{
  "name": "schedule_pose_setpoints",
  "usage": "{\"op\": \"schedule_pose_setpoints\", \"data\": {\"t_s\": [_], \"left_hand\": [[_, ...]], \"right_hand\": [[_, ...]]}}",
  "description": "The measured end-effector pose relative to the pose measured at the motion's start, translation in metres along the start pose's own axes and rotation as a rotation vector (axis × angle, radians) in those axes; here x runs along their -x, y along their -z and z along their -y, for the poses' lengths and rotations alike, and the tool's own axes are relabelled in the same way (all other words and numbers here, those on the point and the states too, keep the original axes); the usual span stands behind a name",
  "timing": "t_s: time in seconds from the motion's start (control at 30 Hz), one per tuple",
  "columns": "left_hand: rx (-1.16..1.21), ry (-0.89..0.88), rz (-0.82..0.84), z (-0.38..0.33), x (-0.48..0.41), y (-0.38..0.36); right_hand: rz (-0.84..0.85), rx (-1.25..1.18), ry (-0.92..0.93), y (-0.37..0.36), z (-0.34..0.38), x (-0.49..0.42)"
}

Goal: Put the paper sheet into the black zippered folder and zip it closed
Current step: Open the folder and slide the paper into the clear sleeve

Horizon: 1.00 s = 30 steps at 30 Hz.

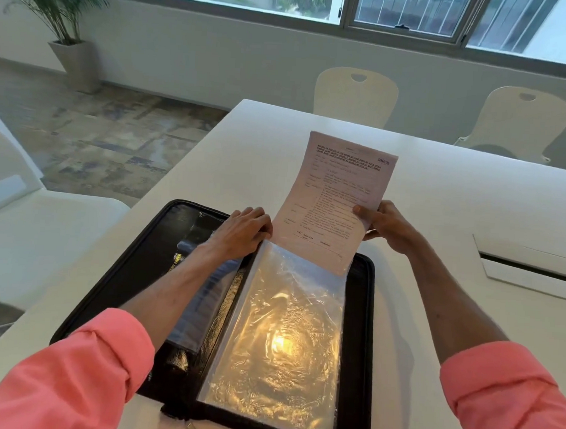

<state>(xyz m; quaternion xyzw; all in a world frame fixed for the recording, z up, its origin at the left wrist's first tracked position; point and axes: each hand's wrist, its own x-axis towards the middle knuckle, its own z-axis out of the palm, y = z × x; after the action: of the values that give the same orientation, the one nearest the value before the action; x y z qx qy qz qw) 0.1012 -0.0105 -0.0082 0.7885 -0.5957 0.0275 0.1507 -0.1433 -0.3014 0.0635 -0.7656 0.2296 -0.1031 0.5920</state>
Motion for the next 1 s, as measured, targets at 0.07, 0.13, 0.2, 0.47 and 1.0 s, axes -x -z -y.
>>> {"op": "schedule_pose_setpoints", "data": {"t_s": [0.07, 0.13, 0.2, 0.47, 1.0], "left_hand": [[-0.003, -0.014, 0.035, 0.002, -0.001, 0.001], [-0.017, -0.03, 0.056, 0.004, -0.001, 0.0], [-0.027, -0.037, 0.052, 0.003, -0.001, -0.001], [0.013, -0.142, -0.007, -0.01, 0.0, -0.007], [0.219, -0.061, 0.212, -0.003, -0.018, 0.006]], "right_hand": [[0.007, 0.006, 0.004, 0.005, 0.004, -0.003], [0.013, 0.012, 0.0, 0.008, 0.006, -0.005], [0.022, 0.01, -0.008, 0.007, 0.007, -0.005], [0.022, 0.027, -0.038, 0.011, -0.001, -0.003], [0.013, 0.01, -0.014, 0.015, -0.009, -0.002]]}}
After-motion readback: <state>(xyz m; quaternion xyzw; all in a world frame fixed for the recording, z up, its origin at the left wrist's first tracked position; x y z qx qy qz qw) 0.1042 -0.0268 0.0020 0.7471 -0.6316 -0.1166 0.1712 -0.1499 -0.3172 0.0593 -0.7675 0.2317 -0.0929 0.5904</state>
